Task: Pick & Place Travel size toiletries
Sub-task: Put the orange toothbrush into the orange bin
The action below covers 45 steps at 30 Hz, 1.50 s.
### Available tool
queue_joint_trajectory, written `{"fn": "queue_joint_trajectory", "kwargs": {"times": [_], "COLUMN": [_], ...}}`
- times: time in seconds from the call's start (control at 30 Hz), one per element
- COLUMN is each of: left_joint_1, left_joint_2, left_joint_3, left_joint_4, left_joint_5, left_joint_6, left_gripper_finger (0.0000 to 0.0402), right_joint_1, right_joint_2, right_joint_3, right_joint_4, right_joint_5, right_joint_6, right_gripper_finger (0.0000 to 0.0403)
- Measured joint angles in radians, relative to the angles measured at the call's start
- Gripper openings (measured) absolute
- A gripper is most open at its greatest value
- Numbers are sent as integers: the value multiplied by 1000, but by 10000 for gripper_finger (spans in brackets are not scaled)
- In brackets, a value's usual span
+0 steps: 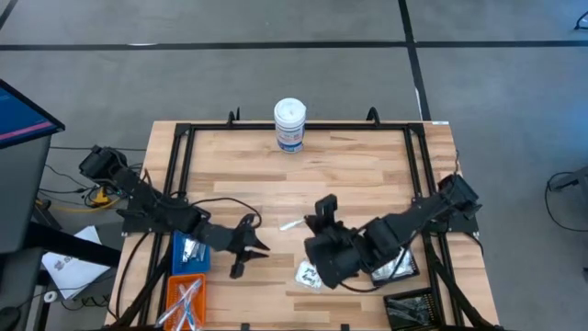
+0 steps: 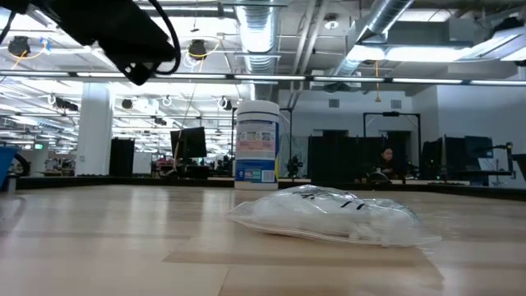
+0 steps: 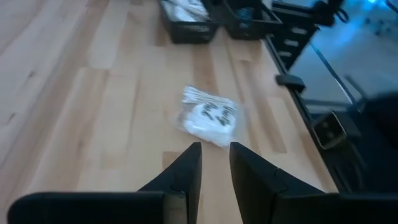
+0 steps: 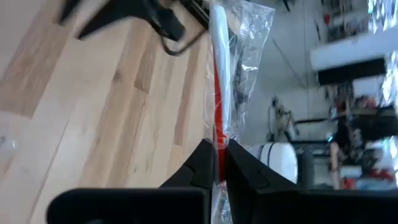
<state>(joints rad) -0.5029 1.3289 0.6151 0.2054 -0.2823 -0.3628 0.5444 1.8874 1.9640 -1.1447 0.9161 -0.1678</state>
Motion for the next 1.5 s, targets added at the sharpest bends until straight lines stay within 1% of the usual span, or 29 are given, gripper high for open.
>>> {"fn": "queue_joint_trajectory", "kwargs": {"times": [0.17,0.3,0.4,0.57,0.7,0.77,0.87,1.0,1.13,1.27,1.37,1.5], "left_joint_1": [45,70,86,128,180,202,225,255,262,262,264,264], "left_joint_2": [0,6,26,73,108,129,165,222,257,260,260,260], "left_joint_3": [0,-3,-27,-95,-121,-125,-125,-124,-124,-124,-123,-123], "left_joint_4": [3,30,138,428,564,597,657,725,816,866,888,919], "left_joint_5": [3,63,142,315,437,472,482,531,579,579,580,581], "left_joint_6": [-40,-49,-28,-1,-14,-18,-26,-80,-95,-95,-93,-93], "left_gripper_finger": [76,76,76,76,76,76,76,78,100,139,172,209], "right_joint_1": [54,81,85,86,101,110,118,116,113,106,106,105], "right_joint_2": [0,-1,0,0,0,1,0,0,0,0,0,0], "right_joint_3": [-23,-69,-109,-168,-202,-212,-226,-248,-281,-321,-351,-384], "right_joint_4": [2,6,21,132,217,250,325,373,389,417,504,616], "right_joint_5": [1,1,1,1,1,0,0,-2,1,1,2,0], "right_joint_6": [-178,-362,-479,-564,-690,-743,-791,-836,-864,-881,-923,-997], "right_gripper_finger": [20,15,16,23,18,17,23,26,17,20,25,22]}}
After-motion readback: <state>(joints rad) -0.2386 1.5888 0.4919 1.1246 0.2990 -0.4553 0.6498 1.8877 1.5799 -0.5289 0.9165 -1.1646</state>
